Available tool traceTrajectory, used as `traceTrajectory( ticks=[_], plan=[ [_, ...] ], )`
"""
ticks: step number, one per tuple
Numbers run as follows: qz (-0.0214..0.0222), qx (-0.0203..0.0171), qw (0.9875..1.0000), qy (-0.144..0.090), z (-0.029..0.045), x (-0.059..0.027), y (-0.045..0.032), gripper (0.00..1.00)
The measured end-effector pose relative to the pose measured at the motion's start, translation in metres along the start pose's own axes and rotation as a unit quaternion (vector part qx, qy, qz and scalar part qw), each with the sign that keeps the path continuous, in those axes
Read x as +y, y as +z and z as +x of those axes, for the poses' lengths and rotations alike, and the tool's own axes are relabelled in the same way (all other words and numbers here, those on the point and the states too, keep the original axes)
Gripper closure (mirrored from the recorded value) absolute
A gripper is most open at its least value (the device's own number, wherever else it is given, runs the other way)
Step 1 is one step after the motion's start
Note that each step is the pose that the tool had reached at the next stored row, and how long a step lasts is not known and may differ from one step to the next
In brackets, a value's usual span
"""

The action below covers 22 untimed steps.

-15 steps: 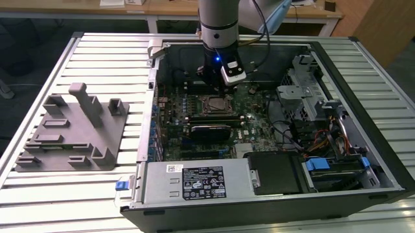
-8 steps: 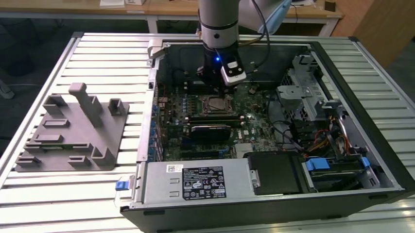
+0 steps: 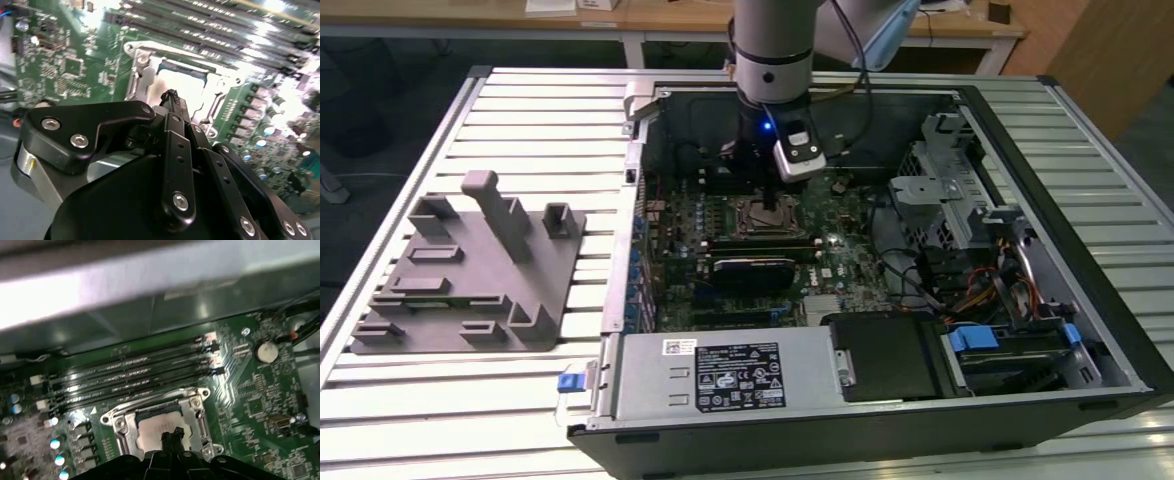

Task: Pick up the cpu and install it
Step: 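Install the first cpu locking lever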

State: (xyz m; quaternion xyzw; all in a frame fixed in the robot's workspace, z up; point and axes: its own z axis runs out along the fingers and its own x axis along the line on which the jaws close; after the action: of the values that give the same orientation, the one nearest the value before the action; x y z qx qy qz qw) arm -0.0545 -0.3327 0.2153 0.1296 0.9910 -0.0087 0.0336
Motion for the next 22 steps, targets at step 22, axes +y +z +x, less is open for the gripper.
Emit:
traceTrajectory(
  ticks=[22],
  plan=[
    [0.0104, 0.0206, 0.9997, -0.011, -0.0025, -0.0067, -0.0093, 0.89]
  ],
)
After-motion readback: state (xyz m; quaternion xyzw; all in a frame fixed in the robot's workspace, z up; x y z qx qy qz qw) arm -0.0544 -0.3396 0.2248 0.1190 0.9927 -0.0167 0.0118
